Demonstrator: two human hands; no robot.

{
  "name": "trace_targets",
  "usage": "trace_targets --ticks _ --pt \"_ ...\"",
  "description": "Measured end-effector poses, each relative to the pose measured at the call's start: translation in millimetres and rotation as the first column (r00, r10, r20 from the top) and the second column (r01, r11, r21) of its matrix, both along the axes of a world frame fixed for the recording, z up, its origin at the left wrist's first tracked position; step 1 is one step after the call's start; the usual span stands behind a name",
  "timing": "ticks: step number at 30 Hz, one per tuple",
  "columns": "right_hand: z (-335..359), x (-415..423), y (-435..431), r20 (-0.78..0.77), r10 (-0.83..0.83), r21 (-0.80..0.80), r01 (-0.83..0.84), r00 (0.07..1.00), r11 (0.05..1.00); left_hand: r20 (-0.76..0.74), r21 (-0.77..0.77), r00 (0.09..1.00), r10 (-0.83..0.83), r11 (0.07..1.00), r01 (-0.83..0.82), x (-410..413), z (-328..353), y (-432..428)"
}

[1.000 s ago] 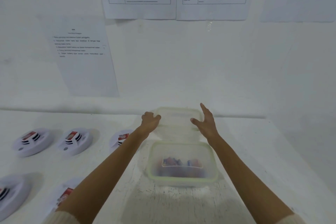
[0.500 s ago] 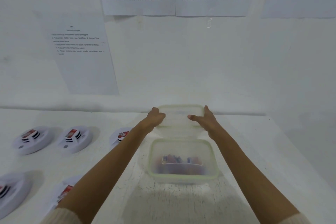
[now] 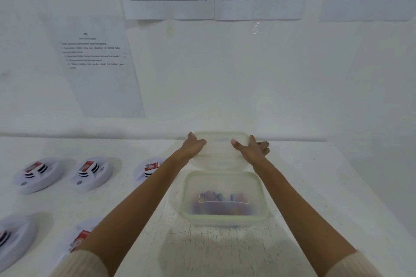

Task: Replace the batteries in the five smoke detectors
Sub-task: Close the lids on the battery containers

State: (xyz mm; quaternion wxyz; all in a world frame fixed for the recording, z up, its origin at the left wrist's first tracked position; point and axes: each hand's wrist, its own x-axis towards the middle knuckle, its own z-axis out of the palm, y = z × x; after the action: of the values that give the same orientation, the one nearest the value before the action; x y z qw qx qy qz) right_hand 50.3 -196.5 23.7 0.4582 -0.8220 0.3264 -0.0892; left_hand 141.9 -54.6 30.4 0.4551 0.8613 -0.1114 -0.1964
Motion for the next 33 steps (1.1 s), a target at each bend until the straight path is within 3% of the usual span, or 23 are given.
trace_targets --ticks 6,18,28,33 --pt "5.9 -2.1 4.4 0.049 0.003 -0.102 0.002 0.999 0.995 0.078 0.088 0.997 -0.011 0.996 0.005 -6.1 -1.5 -1.6" --pt "-6.3 -1.6 -11.1 0.207 -0.247 0.278 0.185 0.947 0.943 0.101 0.042 0.994 0.031 0.998 -0.036 -3.7 -3.6 -6.4" --pt "-10.4 -1.9 -9.7 0.222 -0.231 0.187 0.191 0.947 0.964 0.013 0.013 1.0 0.021 1.0 -0.021 -4.5 -5.3 -7.2" --pt "-9.9 0.9 -17.7 0.214 -0.251 0.304 0.18 0.944 0.935 0.011 0.022 1.0 0.011 1.0 -0.012 -5.0 -5.2 -8.1"
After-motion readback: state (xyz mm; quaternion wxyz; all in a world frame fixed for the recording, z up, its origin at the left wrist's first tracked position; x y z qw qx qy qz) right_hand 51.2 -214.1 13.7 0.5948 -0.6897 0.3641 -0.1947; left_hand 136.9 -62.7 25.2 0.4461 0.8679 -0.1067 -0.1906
